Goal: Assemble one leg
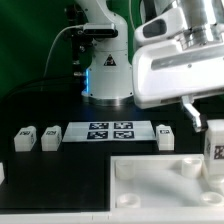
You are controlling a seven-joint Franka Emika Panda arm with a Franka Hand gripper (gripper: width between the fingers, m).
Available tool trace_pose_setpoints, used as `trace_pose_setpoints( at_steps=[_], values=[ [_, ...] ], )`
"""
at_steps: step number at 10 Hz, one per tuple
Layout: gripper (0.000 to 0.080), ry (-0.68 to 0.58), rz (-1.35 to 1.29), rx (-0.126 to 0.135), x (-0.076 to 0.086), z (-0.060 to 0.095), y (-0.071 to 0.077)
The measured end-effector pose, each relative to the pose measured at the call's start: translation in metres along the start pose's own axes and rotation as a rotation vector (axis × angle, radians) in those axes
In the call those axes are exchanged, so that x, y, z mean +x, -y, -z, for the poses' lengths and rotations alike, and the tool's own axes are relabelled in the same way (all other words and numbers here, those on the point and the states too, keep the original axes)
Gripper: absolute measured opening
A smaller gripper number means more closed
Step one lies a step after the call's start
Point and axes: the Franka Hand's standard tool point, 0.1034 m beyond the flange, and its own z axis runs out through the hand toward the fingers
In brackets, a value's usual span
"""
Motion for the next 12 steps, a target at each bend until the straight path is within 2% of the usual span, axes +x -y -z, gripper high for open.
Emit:
trace_pose_setpoints(
  at_steps=[2,3,5,8,12],
  values=[
    [0.0295,-0.011,0.013,-0.009,0.009,-0.004,-0.010],
    [0.0295,-0.004,0.011,-0.013,0.005,-0.007,-0.014],
    [0.0295,0.007,0.015,-0.006,-0.004,-0.011,-0.009],
    [0.0295,0.007,0.022,0.005,-0.009,-0.012,0.000],
    [0.0295,0.009,0.026,0.001,-0.017,-0.020,-0.003]
  ],
)
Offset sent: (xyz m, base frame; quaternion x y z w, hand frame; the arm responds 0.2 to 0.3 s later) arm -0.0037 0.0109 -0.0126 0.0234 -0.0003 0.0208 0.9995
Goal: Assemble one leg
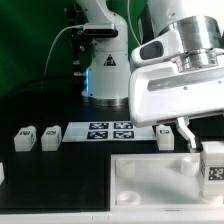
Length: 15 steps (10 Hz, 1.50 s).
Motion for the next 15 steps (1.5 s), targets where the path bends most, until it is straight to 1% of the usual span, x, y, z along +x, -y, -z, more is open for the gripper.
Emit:
trace_pose_setpoints(
  at_steps=[3,5,6,7,8,9,10,15],
  values=[
    [0.0295,-0.022,0.011,-0.001,0.0002,-0.0016,-0.0016],
    [0.0300,0.004,0.013,-0.001,0.0006,-0.0013,-0.0017],
    [0.0300,0.020,0.014,-0.001,-0.0029,-0.0027,-0.0016],
    [0.0522,0.021,0.014,-0.001,-0.0032,-0.0029,-0.0017],
    [0.0522,0.021,0.014,-0.001,-0.0033,-0.0029,-0.0017],
    [0.0622,0.023,0.015,-0.001,-0.0037,-0.0031,-0.0018],
    [0.0641,0.023,0.015,-0.001,-0.0038,-0.0031,-0.0018],
    [0.0649,0.024,0.018,-0.001,-0.0042,-0.0033,-0.0018]
  ],
)
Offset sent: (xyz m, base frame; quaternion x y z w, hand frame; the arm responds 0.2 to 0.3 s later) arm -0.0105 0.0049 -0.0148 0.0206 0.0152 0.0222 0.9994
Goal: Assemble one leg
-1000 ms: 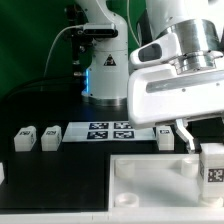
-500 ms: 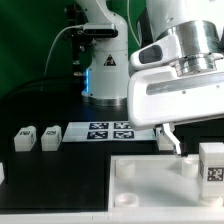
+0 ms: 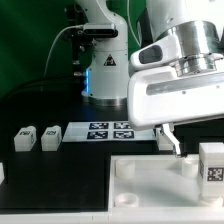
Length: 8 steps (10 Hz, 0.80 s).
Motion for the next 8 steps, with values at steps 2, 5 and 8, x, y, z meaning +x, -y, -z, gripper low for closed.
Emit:
trace_pose_setpoints(
  at_steps=[2,5,8],
  values=[
    [0.0649,0.128,-0.071,0.000,-0.003,-0.001,0.004],
    [0.0649,0.386,-0.124,-0.013,0.002,0.001,0.013],
    [0.0649,0.609,-0.120,0.004,-0.005,0.003,0.003]
  ],
)
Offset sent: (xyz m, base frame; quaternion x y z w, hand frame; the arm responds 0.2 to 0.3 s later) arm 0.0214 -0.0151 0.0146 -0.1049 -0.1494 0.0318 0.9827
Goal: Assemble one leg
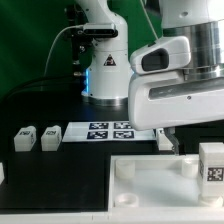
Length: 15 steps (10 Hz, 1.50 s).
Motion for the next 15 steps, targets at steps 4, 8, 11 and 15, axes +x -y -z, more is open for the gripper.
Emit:
trace_pose_setpoints(
  at_steps=[4,8,11,15],
  values=[
    [0.0649,-0.007,-0.001,-0.005,0.005,-0.001,0.001],
    [0.0649,-0.019,0.012,-0.018,0.023,-0.002,-0.001],
    [0.0456,-0.018,0.012,-0.019,0.022,-0.003,-0.002],
    [0.0294,-0.019,-0.060,-0.017,0.022,-0.003,-0.003]
  ],
)
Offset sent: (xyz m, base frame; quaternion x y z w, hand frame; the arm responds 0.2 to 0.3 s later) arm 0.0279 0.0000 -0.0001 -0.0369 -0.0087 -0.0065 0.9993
